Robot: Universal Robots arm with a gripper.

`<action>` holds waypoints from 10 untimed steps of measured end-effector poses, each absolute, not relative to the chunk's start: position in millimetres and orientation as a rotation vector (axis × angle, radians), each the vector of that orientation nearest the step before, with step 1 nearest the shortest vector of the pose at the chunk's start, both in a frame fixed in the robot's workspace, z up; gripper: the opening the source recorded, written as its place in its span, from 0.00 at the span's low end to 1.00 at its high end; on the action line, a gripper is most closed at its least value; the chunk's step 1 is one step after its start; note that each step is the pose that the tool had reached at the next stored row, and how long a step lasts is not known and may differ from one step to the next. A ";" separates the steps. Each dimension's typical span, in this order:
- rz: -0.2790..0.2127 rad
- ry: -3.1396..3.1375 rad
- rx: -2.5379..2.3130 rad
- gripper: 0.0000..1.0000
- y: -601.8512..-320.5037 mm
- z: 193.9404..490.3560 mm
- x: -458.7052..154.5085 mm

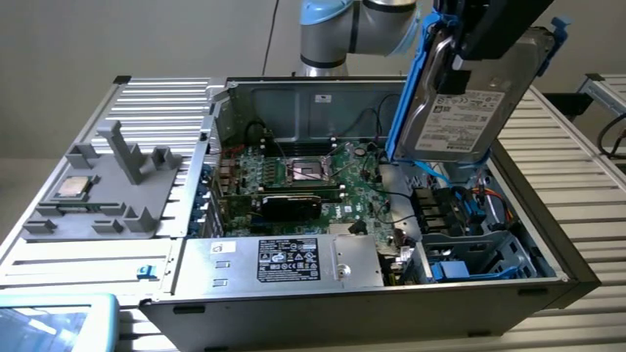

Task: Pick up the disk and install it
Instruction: 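Insert the disk into the insertion slot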

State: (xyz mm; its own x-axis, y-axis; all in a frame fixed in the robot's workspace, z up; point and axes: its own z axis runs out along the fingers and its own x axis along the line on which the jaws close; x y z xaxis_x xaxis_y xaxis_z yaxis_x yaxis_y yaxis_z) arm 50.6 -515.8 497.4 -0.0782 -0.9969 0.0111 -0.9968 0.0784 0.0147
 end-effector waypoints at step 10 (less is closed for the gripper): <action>-0.018 -2.284 2.112 0.37 -538.8 498.6 72.8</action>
State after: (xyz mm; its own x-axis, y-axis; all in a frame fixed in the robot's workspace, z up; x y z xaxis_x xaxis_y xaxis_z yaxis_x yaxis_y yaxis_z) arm 72.8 -538.8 498.6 -0.0780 -0.9968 0.0148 -0.9965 0.0784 0.0296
